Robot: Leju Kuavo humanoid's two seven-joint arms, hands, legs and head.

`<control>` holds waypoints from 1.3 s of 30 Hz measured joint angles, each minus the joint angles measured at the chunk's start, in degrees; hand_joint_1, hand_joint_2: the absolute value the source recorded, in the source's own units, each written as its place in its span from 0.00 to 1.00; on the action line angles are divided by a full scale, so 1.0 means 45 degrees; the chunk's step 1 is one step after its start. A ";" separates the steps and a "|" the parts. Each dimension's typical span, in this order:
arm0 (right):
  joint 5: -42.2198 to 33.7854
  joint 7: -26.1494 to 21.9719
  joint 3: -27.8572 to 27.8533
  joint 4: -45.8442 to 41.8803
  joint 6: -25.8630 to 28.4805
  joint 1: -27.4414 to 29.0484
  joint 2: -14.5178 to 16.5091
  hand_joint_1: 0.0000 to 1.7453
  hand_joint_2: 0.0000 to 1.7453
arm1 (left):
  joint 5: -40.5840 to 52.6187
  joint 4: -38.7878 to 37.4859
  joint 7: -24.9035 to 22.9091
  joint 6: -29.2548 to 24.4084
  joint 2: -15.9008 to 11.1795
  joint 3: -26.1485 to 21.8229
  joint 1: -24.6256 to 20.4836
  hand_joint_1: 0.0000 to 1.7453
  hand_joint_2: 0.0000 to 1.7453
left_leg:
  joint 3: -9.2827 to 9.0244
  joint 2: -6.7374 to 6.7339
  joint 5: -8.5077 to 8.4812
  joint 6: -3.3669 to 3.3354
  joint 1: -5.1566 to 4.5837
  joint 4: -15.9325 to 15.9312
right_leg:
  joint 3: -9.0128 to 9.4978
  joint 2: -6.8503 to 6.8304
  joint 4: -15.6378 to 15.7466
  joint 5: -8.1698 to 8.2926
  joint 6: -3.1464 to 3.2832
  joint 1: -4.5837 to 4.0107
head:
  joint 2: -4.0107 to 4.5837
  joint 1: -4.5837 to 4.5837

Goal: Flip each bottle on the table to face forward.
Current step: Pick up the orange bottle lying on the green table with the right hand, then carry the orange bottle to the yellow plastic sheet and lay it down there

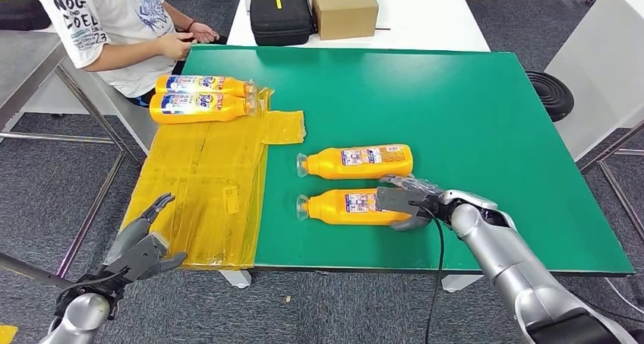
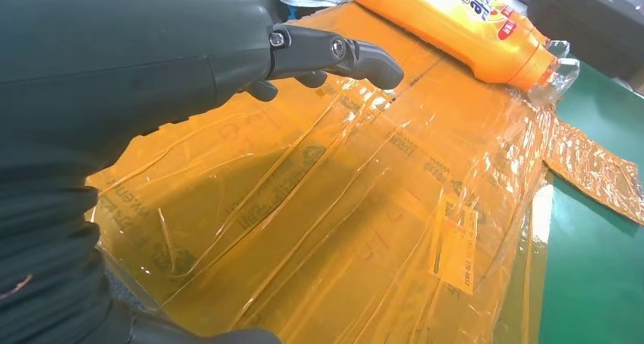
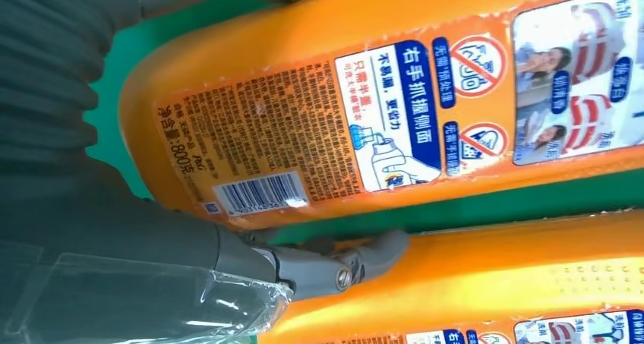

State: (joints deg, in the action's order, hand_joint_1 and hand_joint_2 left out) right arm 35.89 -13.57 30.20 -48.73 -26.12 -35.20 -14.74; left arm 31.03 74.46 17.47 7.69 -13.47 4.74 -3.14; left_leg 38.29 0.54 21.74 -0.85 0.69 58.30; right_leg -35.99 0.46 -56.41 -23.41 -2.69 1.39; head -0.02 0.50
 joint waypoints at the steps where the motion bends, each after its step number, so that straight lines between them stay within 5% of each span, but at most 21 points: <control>1: 0.0002 -0.0039 0.0087 0.0069 -0.0058 -0.0078 -0.0019 0.86 1.00 | -0.0019 -0.0008 0.0001 0.0001 -0.0001 0.0000 -0.0006 0.00 1.00 | -0.0001 0.0000 0.0000 0.0000 0.0000 0.0000 | 0.0000 0.0000 0.0000 0.0000 0.0000 0.0000 | 0.0000 0.0000; 7: 0.0025 -0.0161 0.0531 0.0386 -0.0136 -0.0359 -0.0097 0.86 1.00 | -0.0075 -0.0080 0.0004 0.0004 -0.0004 0.0011 -0.0032 0.00 1.00 | -0.0002 0.0000 0.0000 0.0000 0.0000 0.0000 | 0.0000 -0.0001 0.0001 0.0000 0.0000 0.0000 | 0.0000 0.0000; 11: 0.0024 -0.0167 0.0676 0.0488 -0.0136 -0.0416 -0.0113 0.99 1.00 | -0.0075 -0.0096 0.0004 0.0005 -0.0004 0.0017 -0.0038 0.00 1.00 | -0.0004 -0.0002 0.0000 0.0000 0.0000 0.0000 | 0.0000 0.0001 0.0001 0.0000 0.0000 0.0000 | 0.0000 0.0000; 22: -0.0419 -0.0450 0.0860 0.0551 0.1079 -0.0218 0.0013 1.00 1.00 | -0.0273 -0.0058 0.0041 -0.0022 -0.0004 -0.0011 0.0126 0.00 1.00 | -0.0003 -0.0001 0.0001 0.0001 0.0002 0.0000 | 0.0003 0.0001 0.0000 0.0000 0.0000 -0.0002 | 0.0000 -0.0001; 27: -0.1755 -0.2821 0.0100 -0.0829 0.3191 0.1306 0.0844 1.00 1.00 | -0.1106 0.0062 0.0654 -0.0024 0.0097 -0.0152 0.0277 0.00 1.00 | -0.0002 -0.0001 0.0005 0.0006 0.0018 0.0000 | -0.0005 0.0000 -0.0001 -0.0004 0.0004 -0.0015 | 0.0000 0.0001; 31: -0.2678 -0.4639 -0.0727 -0.2560 0.3766 0.2695 0.1901 1.00 1.00 | -0.2243 0.0121 0.0838 0.0057 0.0557 -0.0273 0.0087 0.00 1.00 | 0.0006 0.0006 0.0010 0.0012 0.0032 -0.0001 | -0.0013 -0.0011 -0.0001 -0.0016 0.0018 -0.0029 | 0.0000 0.0001; 39: -0.3349 -0.5258 -0.1938 -0.4272 0.4159 0.3981 0.3209 1.00 1.00 | -0.4623 0.0157 0.0715 0.0937 0.1181 -0.0603 -0.0064 0.00 1.00 | 0.0004 0.0006 0.0008 0.0009 0.0023 -0.0002 | -0.0011 -0.0012 0.0003 -0.0013 0.0020 -0.0009 | 0.0000 -0.0004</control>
State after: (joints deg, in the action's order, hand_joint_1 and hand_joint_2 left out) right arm 20.82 -37.23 21.48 -67.96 -7.40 -17.28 -0.30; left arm 10.22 75.17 20.69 11.91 -8.16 2.03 -3.42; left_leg 38.31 0.56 21.77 -0.80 0.79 58.29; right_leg -36.04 0.40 -56.39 -23.47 -2.60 1.35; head -0.02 0.49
